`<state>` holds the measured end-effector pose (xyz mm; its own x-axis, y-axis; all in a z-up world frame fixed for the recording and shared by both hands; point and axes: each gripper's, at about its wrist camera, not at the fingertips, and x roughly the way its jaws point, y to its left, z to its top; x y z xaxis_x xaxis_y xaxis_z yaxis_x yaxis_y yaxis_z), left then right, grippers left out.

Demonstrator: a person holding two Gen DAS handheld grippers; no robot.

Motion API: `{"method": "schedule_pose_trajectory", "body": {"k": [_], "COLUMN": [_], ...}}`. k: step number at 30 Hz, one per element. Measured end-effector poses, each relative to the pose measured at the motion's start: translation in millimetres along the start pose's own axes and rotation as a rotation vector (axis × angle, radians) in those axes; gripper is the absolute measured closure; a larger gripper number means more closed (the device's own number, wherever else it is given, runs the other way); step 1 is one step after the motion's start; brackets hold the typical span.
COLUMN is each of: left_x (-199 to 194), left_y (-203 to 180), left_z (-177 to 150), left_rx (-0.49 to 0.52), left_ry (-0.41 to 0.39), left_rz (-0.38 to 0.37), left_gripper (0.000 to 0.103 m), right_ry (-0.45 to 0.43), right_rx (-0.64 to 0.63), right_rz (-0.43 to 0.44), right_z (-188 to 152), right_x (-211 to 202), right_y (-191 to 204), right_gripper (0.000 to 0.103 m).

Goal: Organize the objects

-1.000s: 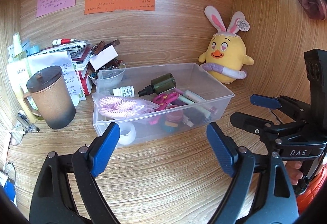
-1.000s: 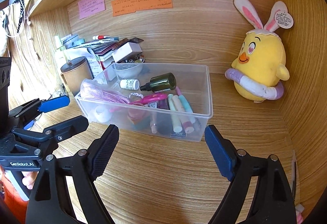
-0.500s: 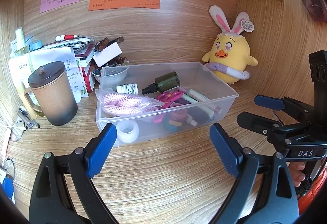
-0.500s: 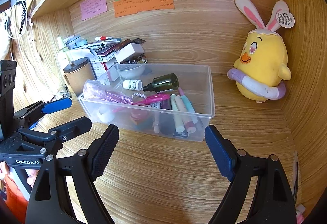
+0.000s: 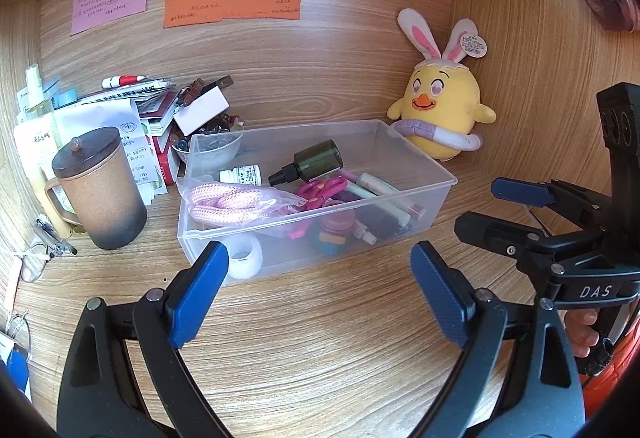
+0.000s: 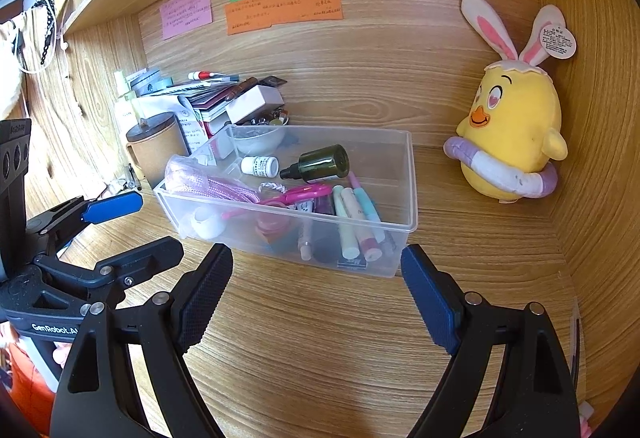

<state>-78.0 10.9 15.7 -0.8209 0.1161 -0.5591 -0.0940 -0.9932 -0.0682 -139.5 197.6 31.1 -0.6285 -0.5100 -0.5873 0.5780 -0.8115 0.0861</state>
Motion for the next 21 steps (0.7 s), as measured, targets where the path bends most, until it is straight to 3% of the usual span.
{"method": "schedule_pose_trajectory", "body": {"k": [21], "left_x": [-5.5], "left_y": [1.8], "left_z": [0.9], "left_rx": [-0.017], "left_ry": [-0.015], "left_rz": [0.010], "left_gripper": [0.009], "right_ry": [0.005], "right_rx": [0.006], "right_rz": [0.003], "right_z": [-1.4], "right_x": [0.8], "right_y": [-0.8], "right_gripper": [0.019]}}
